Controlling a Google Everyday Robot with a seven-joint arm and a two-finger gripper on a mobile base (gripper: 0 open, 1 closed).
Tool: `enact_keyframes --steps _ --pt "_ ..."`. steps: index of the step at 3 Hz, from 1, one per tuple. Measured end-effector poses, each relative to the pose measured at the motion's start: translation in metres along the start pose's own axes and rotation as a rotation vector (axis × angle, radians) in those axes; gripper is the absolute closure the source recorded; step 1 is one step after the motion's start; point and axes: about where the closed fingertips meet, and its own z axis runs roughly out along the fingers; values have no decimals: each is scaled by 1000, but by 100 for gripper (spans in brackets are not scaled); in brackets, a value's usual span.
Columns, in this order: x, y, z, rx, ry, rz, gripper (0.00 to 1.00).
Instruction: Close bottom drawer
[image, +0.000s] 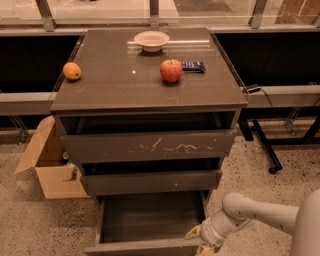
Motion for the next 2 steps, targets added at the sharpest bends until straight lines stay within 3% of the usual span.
enact_keyframes --steps 2 --pt "43 -9 73 -73 39 31 89"
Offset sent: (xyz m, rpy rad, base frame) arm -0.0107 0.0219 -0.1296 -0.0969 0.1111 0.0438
